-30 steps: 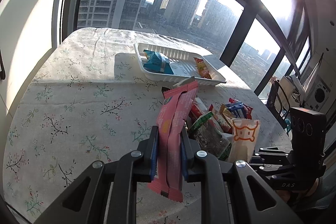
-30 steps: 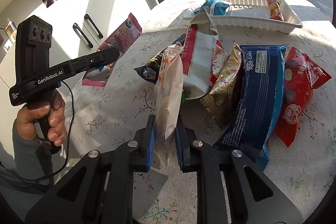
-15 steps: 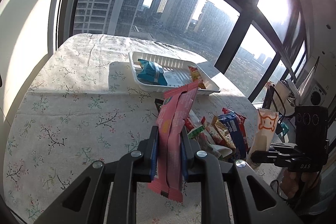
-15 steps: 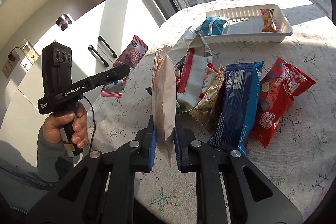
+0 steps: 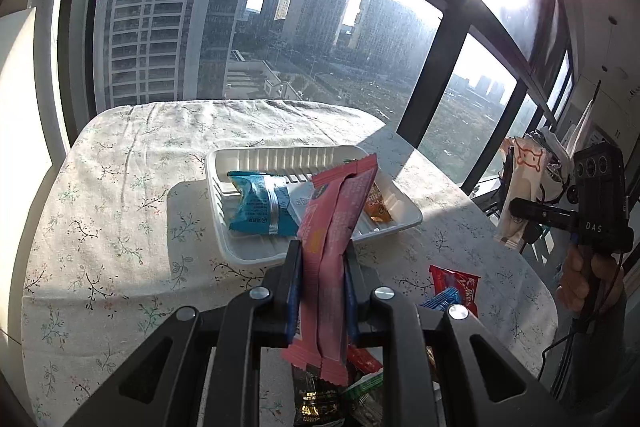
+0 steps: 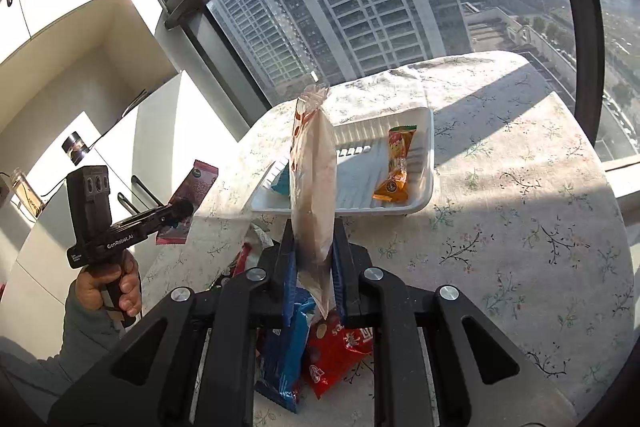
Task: Organize snacks
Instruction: 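Lower the pink bar and clear packet into the white tray and release both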
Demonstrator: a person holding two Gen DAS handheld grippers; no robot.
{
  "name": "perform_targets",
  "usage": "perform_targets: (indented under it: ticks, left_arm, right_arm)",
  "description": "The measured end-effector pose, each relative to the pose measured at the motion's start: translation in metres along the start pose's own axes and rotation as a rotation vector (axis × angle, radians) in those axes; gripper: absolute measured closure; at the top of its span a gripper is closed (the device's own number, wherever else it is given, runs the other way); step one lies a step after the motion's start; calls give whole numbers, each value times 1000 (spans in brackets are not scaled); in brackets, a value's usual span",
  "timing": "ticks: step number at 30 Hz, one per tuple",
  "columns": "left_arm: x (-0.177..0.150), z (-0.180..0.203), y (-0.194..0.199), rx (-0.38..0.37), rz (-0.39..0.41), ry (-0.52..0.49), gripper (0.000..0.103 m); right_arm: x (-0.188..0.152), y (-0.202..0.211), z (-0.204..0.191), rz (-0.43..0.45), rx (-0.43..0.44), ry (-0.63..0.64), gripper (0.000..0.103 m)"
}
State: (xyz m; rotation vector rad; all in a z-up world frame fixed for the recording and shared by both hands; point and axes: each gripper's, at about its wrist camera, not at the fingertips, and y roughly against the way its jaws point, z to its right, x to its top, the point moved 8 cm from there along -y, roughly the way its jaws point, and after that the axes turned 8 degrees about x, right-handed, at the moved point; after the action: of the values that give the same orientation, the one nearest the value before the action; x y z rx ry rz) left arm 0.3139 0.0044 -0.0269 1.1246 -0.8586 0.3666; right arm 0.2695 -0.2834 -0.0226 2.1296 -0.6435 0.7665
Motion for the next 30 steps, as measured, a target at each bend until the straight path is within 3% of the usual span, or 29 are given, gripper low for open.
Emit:
perform_targets:
  ticks: [5, 11, 19, 30]
  left_arm:
    - [31, 15, -42, 7, -44, -58, 84]
    - [43, 18, -94, 47, -110, -99, 84]
    - [41, 23, -151, 82, -188, -150, 84]
    - [32, 24, -192, 136, -242, -188, 84]
  right_arm:
    - [43, -34, 12, -68, 3, 25, 89]
    - [67, -84, 25, -163, -17, 43, 89]
    - [66, -139, 41, -275, -21, 18, 89]
    - [53, -191, 69, -366, -32, -20, 89]
